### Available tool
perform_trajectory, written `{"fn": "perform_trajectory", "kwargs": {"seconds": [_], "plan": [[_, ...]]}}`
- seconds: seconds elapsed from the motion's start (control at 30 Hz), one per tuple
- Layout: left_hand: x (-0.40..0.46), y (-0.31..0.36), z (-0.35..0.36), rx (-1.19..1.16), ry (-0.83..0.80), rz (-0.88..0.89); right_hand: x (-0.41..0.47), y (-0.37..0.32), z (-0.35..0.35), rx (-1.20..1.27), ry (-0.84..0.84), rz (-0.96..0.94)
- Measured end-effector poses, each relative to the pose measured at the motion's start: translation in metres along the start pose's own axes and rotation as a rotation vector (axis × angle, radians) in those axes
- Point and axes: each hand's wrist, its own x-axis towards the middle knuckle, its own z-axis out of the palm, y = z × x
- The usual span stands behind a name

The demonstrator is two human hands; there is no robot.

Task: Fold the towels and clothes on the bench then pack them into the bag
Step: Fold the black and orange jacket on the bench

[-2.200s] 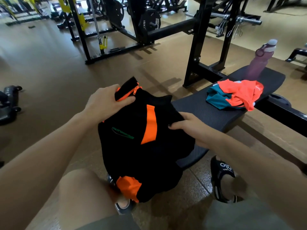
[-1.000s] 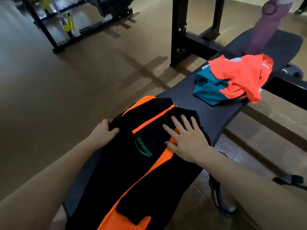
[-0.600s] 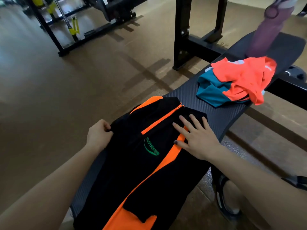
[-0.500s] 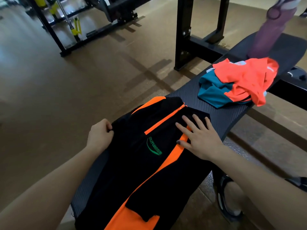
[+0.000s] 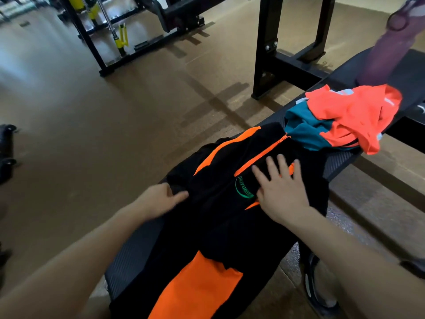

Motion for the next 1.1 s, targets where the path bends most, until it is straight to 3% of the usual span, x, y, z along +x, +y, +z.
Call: {"fn": "perform_trajectory", "kwargs": {"seconds": [0.13, 0.23, 0.33, 0.43, 0.53, 0.63, 0.73, 0.83, 0.9, 0.97, 1.1], "plan": [[-0.032, 0.001, 0.031, 0.026, -0.018, 0.074, -0.014, -0.025, 0.002, 0.112, -0.181, -0.125], [-0.037, 0.003, 0.040, -0.186, 0.009, 0.114, -0.018, -0.033, -0.009, 0.128, -0.246, -0.151], [-0.030, -0.002, 0.021, -0.412, 0.205, 0.053, -0.020, -0.033, -0.016, 0.165, -0.323, -0.190], [-0.017, -0.018, -0.015, -0.374, 0.468, 0.025, -0.022, -0.024, -0.020, 0.161, -0.403, -0.229], [-0.011, -0.016, -0.046, -0.286, 0.565, 0.053, -0.021, -0.002, -0.029, 0.155, -0.440, -0.210], [-0.003, -0.010, -0.052, -0.341, 0.360, -0.073, -0.025, 0.012, -0.039, 0.179, -0.383, -0.204], [-0.011, -0.019, -0.028, -0.374, 0.079, -0.209, -0.039, 0.005, -0.046, 0.223, -0.212, -0.365], [-0.030, -0.041, -0.001, -0.237, 0.059, -0.250, -0.064, -0.012, -0.047, 0.333, -0.275, -0.569], [-0.043, -0.055, 0.012, -0.205, 0.085, -0.299, -0.078, -0.024, -0.043, 0.217, -0.285, -0.639], [-0.057, -0.062, 0.020, -0.265, 0.081, -0.331, -0.086, -0.034, -0.037, 0.158, -0.277, -0.656], [-0.075, -0.071, 0.031, -0.230, 0.056, -0.222, -0.084, -0.026, -0.044, 0.384, -0.345, -0.578]]}}
